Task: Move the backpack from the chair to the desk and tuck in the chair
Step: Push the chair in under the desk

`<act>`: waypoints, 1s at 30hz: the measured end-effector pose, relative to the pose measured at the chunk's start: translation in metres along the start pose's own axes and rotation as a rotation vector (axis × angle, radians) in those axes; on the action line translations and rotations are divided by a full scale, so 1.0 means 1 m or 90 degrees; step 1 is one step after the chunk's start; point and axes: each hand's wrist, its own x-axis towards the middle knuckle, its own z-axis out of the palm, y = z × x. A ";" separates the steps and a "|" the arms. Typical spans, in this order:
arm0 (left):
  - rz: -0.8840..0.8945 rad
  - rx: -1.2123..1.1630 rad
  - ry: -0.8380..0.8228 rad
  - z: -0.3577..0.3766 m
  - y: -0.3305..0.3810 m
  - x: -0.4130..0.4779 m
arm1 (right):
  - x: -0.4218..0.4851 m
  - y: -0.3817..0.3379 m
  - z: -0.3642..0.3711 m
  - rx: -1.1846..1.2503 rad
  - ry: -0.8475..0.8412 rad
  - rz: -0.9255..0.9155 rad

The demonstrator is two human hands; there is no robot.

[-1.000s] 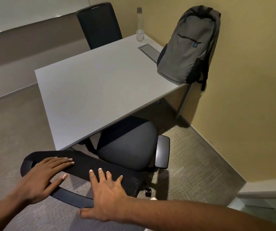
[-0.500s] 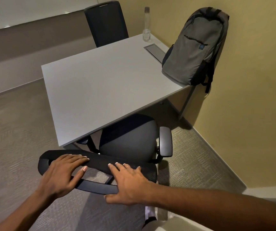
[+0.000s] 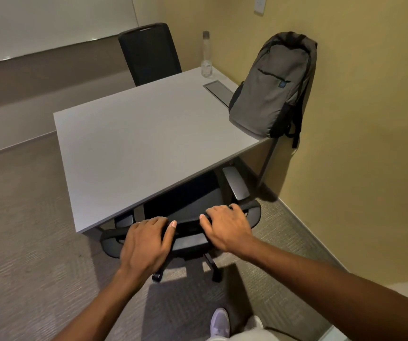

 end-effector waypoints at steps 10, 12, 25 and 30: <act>-0.124 0.064 -0.028 0.012 0.023 0.036 | 0.044 0.073 -0.028 0.003 0.007 -0.031; -0.147 0.051 -0.025 0.017 0.037 0.042 | 0.051 0.086 -0.033 0.010 0.011 -0.036; -0.234 0.027 -0.005 0.035 0.089 0.096 | 0.118 0.149 -0.057 -0.030 0.030 -0.100; -0.243 0.031 -0.002 0.039 0.089 0.123 | 0.143 0.160 -0.063 -0.057 0.039 -0.123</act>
